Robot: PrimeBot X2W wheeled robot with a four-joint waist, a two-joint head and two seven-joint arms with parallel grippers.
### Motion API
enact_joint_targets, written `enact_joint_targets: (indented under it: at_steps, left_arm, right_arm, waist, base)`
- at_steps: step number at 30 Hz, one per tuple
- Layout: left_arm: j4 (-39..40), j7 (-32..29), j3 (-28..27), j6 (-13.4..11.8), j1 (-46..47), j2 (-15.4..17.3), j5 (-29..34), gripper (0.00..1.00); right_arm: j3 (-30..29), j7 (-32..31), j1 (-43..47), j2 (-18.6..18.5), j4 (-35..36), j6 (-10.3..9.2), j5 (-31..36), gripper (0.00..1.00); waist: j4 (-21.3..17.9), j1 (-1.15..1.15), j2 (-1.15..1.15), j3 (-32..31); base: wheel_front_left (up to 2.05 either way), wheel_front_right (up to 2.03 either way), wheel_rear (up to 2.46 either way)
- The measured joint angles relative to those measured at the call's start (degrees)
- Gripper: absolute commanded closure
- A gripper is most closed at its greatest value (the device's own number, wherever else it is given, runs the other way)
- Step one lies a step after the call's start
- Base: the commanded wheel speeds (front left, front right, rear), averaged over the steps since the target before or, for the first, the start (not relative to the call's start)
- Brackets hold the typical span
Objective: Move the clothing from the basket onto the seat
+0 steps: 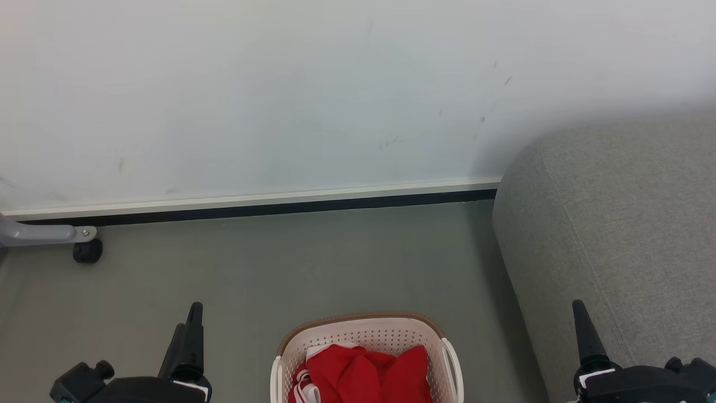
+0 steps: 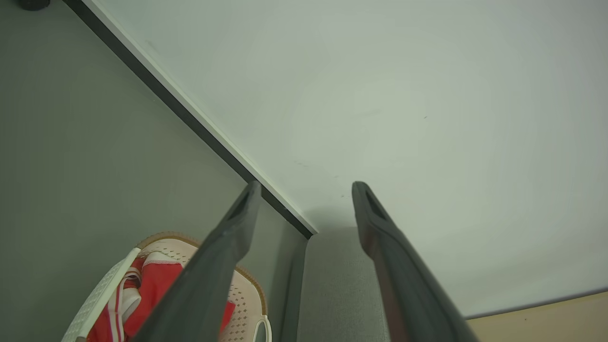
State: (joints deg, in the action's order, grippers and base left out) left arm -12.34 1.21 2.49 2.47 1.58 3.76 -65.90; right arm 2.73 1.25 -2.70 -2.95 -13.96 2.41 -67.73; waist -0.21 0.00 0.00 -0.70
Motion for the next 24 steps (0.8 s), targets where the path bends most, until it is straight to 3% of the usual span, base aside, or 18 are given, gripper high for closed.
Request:
enact_joint_targets:
  at_steps: [24]
  left_arm:
    - [2.0,5.0,4.6,-3.6,-1.3,3.0,24.1,0.00]
  right_arm:
    - [7.7,4.9,0.0,-1.6,0.9,-3.21,19.5,0.00]
  waist:
    - [-0.3,0.00,0.00,-0.1]
  base:
    - [0.00,0.00,0.00]
